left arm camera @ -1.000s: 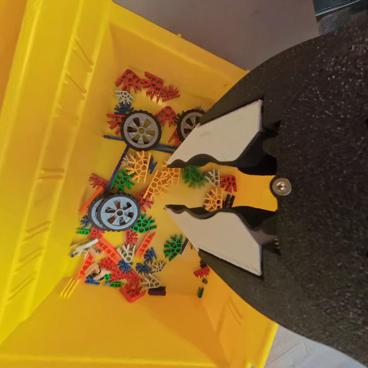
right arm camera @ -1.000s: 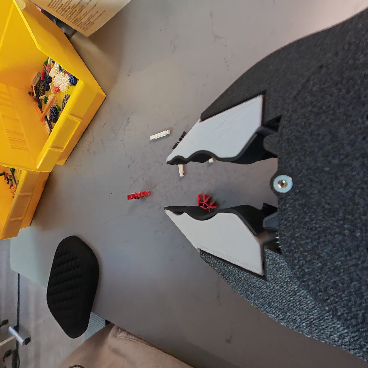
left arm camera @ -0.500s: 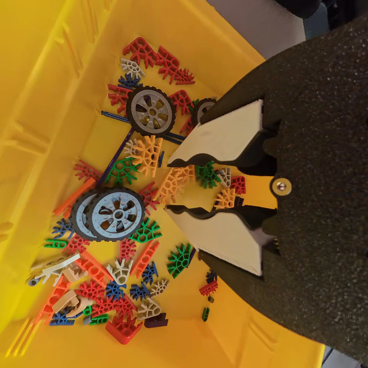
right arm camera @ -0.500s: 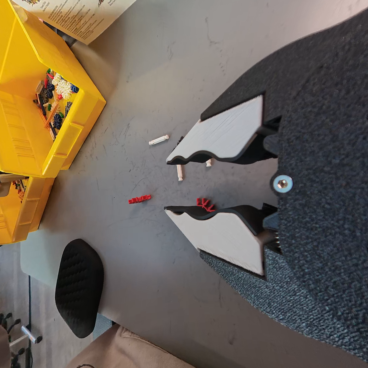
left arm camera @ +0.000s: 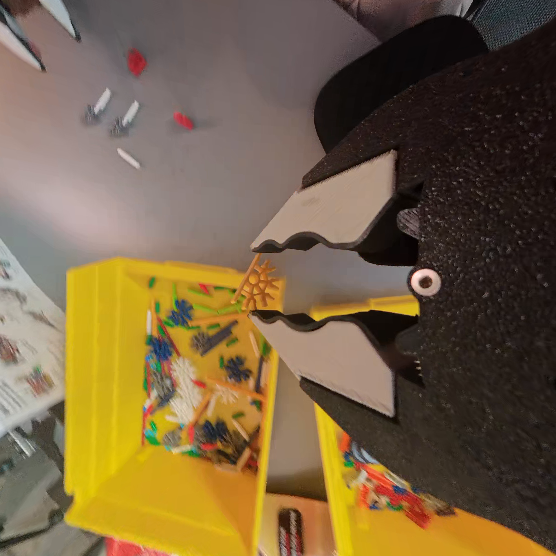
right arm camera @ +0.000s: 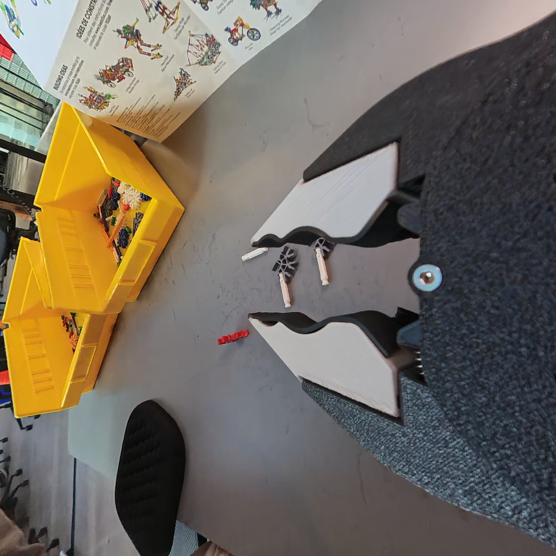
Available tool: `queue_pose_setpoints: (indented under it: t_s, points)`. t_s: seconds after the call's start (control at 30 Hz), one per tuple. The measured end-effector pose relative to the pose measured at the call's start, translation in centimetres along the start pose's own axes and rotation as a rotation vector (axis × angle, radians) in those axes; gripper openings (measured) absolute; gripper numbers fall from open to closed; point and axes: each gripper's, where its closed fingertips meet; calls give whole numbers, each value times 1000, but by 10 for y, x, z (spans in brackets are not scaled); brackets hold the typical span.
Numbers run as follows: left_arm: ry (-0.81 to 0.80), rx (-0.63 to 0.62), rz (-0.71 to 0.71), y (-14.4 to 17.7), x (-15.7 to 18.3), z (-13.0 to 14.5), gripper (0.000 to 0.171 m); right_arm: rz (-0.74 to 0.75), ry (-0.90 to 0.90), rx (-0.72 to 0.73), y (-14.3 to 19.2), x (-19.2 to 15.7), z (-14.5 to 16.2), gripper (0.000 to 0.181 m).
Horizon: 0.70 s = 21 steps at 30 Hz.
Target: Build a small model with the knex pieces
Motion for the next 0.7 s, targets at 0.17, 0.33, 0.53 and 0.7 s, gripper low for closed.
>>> queue_pose_setpoints:
  t_s: [0.17, 0.33, 0.53, 0.7]
  points:
    - [-127, -37, 334, -91, 136, -7, 38, 36, -9, 0, 0, 7, 3, 41]
    - [-297, -175, 472, -161, 212, 3, 38, 95, -27, -2, 5, 21, 11, 41]
    - [-474, -355, 454, -184, 226, 23, 38, 113, -22, -5, 10, 26, 12, 41]
    - [-450, -335, 450, -189, 222, 21, 39, 107, -8, -4, 10, 24, 10, 40]
Point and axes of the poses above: each gripper's, where its closed fingertips meet, y back along the fingers, z out of its underside, x = y × z across the jaws, and after that the axes turned 13 degrees about y, right-handed
